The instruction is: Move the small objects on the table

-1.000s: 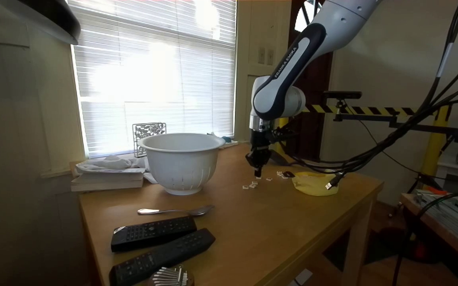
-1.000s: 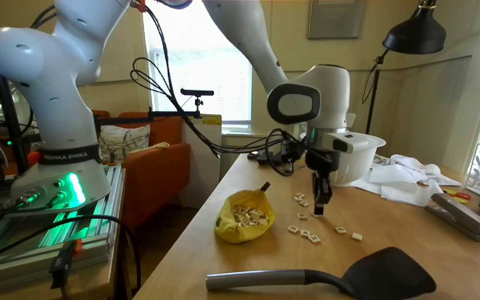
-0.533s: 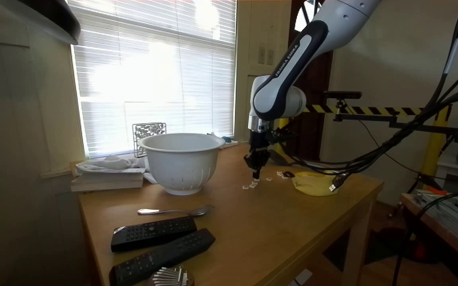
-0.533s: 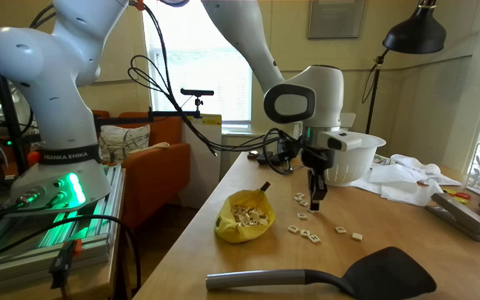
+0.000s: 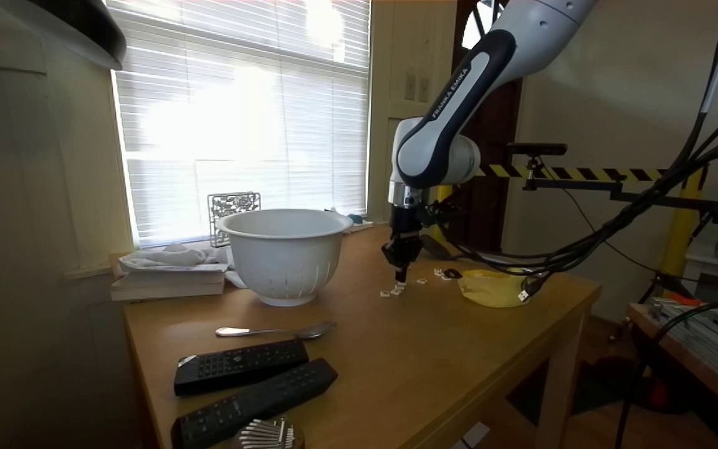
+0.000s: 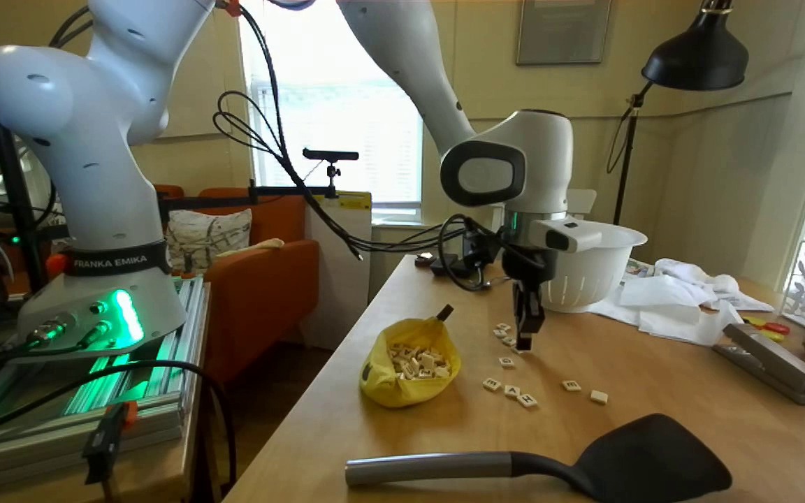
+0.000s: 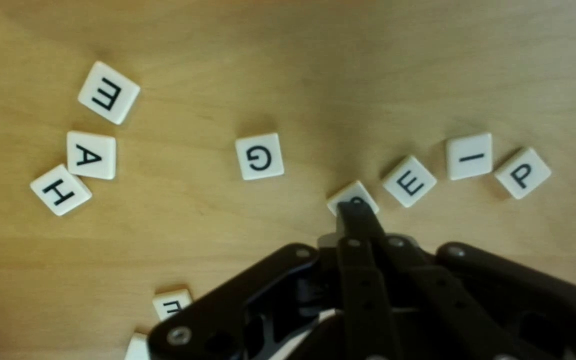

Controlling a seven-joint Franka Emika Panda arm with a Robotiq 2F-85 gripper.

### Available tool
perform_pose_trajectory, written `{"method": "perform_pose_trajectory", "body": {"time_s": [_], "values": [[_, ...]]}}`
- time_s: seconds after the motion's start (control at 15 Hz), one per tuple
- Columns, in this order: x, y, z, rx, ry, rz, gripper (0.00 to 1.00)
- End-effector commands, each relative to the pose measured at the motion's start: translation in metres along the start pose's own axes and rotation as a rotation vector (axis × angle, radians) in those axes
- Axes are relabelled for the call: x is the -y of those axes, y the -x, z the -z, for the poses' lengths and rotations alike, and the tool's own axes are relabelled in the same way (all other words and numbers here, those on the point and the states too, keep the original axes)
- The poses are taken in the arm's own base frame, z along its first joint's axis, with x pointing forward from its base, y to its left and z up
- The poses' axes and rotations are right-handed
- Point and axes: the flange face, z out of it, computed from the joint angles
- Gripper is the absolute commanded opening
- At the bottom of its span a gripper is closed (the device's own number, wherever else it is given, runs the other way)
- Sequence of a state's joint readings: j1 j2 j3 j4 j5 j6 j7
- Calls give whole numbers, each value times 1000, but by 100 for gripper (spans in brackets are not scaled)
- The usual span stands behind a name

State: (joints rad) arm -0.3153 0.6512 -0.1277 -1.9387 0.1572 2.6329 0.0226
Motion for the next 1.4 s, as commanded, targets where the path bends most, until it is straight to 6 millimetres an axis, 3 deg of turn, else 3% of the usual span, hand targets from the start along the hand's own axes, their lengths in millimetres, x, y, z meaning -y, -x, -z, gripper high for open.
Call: {"method": "perform_pose_trajectory", "body": {"time_s": [0.0, 0.4, 0.8, 1.07, 1.13, 1.2, 1.33], "values": [[2, 12, -5, 18, -24, -7, 0], [6, 10, 25, 2, -56, -39, 0], [-5, 2, 85, -41, -112, -116, 0], [-28, 7, 131, -32, -131, -133, 0], [-35, 11, 142, -20, -134, -131, 26], [-42, 15, 155, -8, -140, -125, 27], [-54, 21, 175, 24, -155, -111, 39]]}}
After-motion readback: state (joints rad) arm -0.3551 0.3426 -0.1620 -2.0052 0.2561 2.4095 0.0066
